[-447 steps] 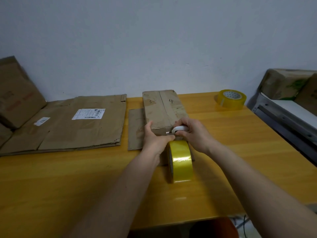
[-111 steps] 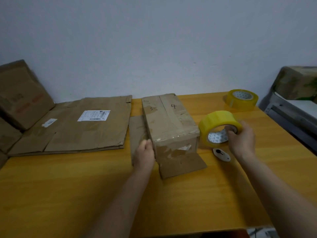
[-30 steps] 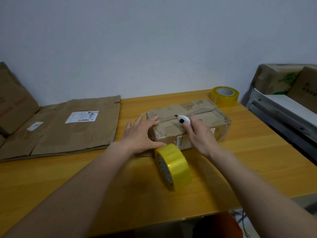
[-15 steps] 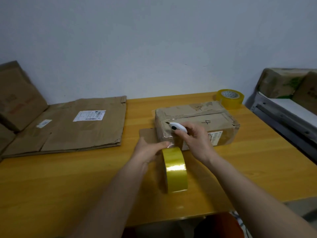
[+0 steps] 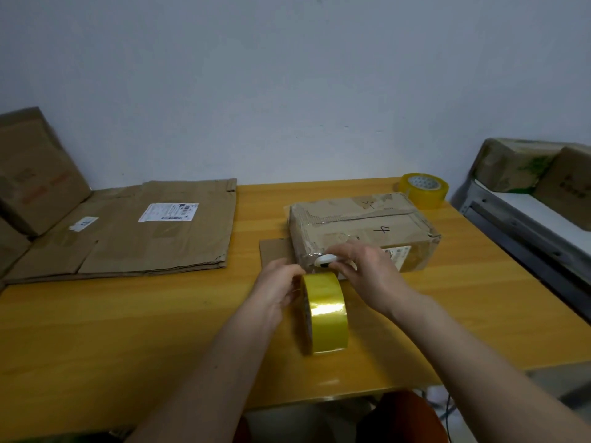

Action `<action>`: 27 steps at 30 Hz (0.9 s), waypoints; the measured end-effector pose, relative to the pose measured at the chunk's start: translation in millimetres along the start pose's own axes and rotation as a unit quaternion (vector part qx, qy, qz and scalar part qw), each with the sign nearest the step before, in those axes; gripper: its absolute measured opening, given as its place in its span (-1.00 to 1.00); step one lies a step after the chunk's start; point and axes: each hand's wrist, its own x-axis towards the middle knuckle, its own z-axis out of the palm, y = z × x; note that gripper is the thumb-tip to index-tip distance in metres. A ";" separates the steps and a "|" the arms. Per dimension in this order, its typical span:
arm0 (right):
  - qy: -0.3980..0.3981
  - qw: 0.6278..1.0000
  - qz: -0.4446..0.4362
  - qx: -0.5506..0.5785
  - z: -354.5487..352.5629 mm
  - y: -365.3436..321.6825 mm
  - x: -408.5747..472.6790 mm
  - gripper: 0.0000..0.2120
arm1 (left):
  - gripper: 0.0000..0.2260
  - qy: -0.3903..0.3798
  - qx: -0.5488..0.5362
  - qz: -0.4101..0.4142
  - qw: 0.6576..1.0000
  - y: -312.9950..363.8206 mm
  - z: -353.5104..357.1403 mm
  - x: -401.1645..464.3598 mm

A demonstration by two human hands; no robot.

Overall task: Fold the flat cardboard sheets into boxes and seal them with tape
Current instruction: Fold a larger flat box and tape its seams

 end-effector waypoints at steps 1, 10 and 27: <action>-0.002 1.000 -0.010 -0.018 0.7 -1.2 0.8 -0.73 | -0.48 0.004 0.001 0.002 1.000 -0.3 -0.6 0.7; -0.079 0.986 0.139 -0.044 -16.3 29.3 -13.1 -0.84 | -0.36 0.001 -0.009 0.009 1.000 0.7 -4.1 6.3; -0.051 0.997 0.048 0.011 11.1 6.8 33.1 -0.62 | -0.81 -0.066 -0.015 -0.009 0.998 0.1 -0.4 8.8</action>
